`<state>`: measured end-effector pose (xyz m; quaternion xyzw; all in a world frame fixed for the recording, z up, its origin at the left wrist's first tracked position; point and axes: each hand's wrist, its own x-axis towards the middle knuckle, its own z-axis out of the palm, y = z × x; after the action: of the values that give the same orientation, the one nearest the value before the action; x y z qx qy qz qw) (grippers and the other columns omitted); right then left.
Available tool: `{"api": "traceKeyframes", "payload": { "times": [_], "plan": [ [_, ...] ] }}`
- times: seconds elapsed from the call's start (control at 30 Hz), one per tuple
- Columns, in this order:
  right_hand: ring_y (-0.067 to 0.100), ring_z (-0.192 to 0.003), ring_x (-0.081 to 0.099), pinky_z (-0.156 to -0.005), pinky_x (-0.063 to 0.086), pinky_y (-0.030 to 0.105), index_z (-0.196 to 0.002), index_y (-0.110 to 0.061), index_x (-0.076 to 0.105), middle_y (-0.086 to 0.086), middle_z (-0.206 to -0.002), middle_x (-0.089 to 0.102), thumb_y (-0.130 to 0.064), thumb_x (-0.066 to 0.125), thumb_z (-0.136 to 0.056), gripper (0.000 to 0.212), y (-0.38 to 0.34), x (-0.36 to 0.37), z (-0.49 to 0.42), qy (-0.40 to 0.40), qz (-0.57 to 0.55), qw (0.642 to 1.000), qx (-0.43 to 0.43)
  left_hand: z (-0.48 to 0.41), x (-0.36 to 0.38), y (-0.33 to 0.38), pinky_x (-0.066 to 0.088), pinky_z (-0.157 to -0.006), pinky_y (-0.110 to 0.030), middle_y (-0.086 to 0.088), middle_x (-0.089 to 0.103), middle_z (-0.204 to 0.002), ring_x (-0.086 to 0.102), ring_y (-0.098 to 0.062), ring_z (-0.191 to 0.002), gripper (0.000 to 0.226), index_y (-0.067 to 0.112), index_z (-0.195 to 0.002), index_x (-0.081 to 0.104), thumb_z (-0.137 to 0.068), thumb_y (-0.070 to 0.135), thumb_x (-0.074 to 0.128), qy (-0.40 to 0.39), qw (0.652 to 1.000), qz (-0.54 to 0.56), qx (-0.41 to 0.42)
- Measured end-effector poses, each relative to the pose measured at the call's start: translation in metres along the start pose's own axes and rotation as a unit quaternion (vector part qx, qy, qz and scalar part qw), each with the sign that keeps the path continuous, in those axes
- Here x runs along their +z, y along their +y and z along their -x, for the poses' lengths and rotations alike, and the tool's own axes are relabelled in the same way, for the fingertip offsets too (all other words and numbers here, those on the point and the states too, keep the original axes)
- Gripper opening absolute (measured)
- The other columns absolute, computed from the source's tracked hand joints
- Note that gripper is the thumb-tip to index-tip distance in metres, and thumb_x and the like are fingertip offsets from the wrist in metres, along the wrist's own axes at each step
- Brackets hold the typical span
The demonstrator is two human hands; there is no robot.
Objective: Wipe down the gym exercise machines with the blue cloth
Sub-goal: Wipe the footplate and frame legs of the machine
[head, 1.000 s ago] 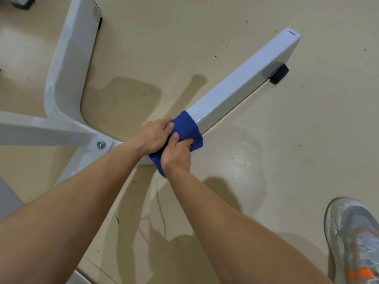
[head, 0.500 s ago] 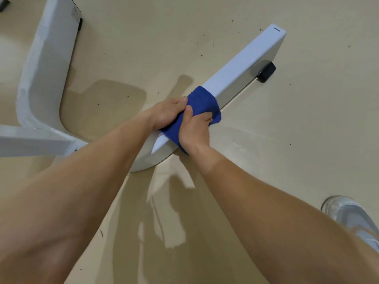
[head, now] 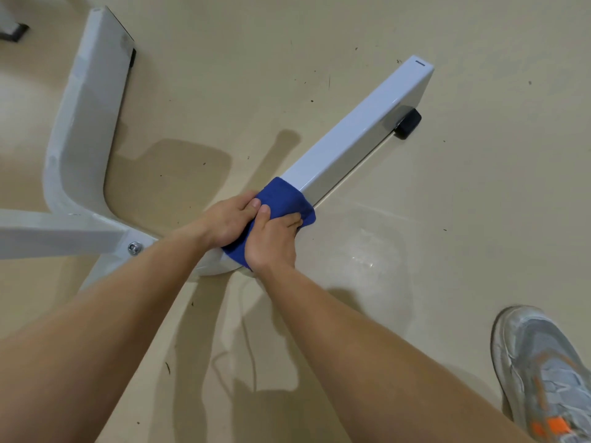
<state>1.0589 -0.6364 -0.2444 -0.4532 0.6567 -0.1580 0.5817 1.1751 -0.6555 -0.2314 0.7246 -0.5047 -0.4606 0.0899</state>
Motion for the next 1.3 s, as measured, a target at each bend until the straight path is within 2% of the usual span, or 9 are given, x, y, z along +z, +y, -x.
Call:
{"api": "traceKeyframes", "payload": {
  "times": [0.13,0.23,0.4,0.53,0.63,0.8,0.93,1.07,1.3],
  "plan": [
    [0.028,-0.151,0.015,-0.120,0.025,0.043,-0.151,0.007,-0.014,0.019,-0.164,0.002,-0.051,0.021,-0.104,0.082,-0.003,-0.010,-0.011,-0.003,-0.006,1.000,0.013,-0.002,0.005,0.016,0.045,-0.100,-0.046,0.010,0.068,-0.102,0.062,-0.017,-0.101,0.026,0.051,-0.095,0.059,-0.100,0.048,0.033,0.024,1.000,-0.002,0.006],
    [0.030,-0.148,0.025,-0.117,0.030,0.046,-0.153,0.003,-0.012,0.017,-0.164,0.009,-0.054,0.022,-0.102,0.083,-0.007,-0.019,-0.022,0.011,-0.024,0.999,0.033,-0.013,0.007,0.029,0.044,-0.102,-0.044,0.010,0.069,-0.104,0.062,-0.016,-0.104,0.028,0.043,-0.102,0.062,-0.103,0.043,0.033,0.019,1.000,0.001,0.009],
    [0.030,-0.149,0.023,-0.118,0.028,0.045,-0.152,0.004,-0.012,0.018,-0.164,0.008,-0.054,0.022,-0.102,0.083,-0.018,-0.043,-0.043,0.035,-0.023,0.999,0.030,-0.039,0.009,0.059,0.043,-0.102,-0.040,0.007,0.069,-0.106,0.061,-0.017,-0.105,0.032,0.033,-0.106,0.064,-0.105,0.038,0.032,0.010,1.000,-0.011,0.012],
    [0.032,-0.147,0.027,-0.117,0.031,0.045,-0.152,0.006,-0.006,0.021,-0.161,0.015,-0.054,0.023,-0.102,0.084,-0.021,-0.062,-0.068,0.044,-0.030,0.998,0.028,-0.059,0.012,0.086,0.043,-0.091,-0.030,0.007,0.069,-0.105,0.061,-0.016,-0.104,0.032,0.029,-0.105,0.064,-0.106,0.035,0.033,0.007,1.000,-0.022,0.020],
    [0.033,-0.143,0.033,-0.114,0.035,0.047,-0.151,0.006,0.000,0.020,-0.159,0.021,-0.055,0.025,-0.101,0.083,-0.025,-0.080,-0.085,0.051,-0.032,0.998,0.026,-0.076,0.015,0.105,0.043,-0.088,-0.029,-0.002,0.070,-0.105,0.061,-0.018,-0.097,0.035,0.016,-0.105,0.064,-0.107,0.033,0.034,0.008,0.999,-0.020,0.029],
    [0.033,-0.150,0.016,-0.121,0.024,0.040,-0.149,0.014,-0.010,0.028,-0.161,0.005,-0.047,0.024,-0.105,0.082,-0.036,-0.121,-0.116,0.058,0.017,0.998,0.007,-0.111,0.022,0.143,0.038,-0.072,-0.031,-0.005,0.056,-0.083,0.046,-0.017,-0.076,0.037,0.002,-0.090,0.054,-0.106,0.029,0.036,0.016,0.998,-0.024,0.047],
    [0.040,-0.150,0.008,-0.124,0.010,0.038,-0.153,0.009,0.002,0.036,-0.157,0.005,-0.038,0.009,-0.104,0.068,-0.042,-0.153,-0.140,0.141,0.032,0.989,-0.017,-0.140,0.025,0.176,0.038,-0.071,-0.029,0.001,0.057,-0.077,0.047,-0.015,-0.072,0.033,0.012,-0.083,0.059,-0.104,0.027,0.039,0.022,0.997,-0.037,0.062],
    [0.023,-0.153,0.008,-0.121,0.022,0.038,-0.153,0.007,-0.002,0.018,-0.165,0.003,-0.051,0.030,-0.103,0.083,-0.054,-0.183,-0.160,0.158,0.046,0.985,-0.047,-0.164,0.032,0.206,0.036,-0.064,-0.024,0.008,0.053,-0.067,0.044,-0.008,-0.062,0.034,0.015,-0.075,0.056,-0.105,0.021,0.039,0.029,0.995,-0.025,0.093],
    [0.028,-0.149,0.022,-0.116,0.030,0.045,-0.151,0.005,0.007,0.018,-0.162,0.016,-0.051,0.031,-0.102,0.079,-0.070,-0.231,-0.213,0.198,0.033,0.978,-0.049,-0.211,0.044,0.255,0.040,-0.069,-0.025,0.008,0.056,-0.068,0.048,-0.010,-0.065,0.033,0.016,-0.076,0.058,-0.104,0.023,0.041,0.041,0.990,0.009,0.131]
  ]
}}
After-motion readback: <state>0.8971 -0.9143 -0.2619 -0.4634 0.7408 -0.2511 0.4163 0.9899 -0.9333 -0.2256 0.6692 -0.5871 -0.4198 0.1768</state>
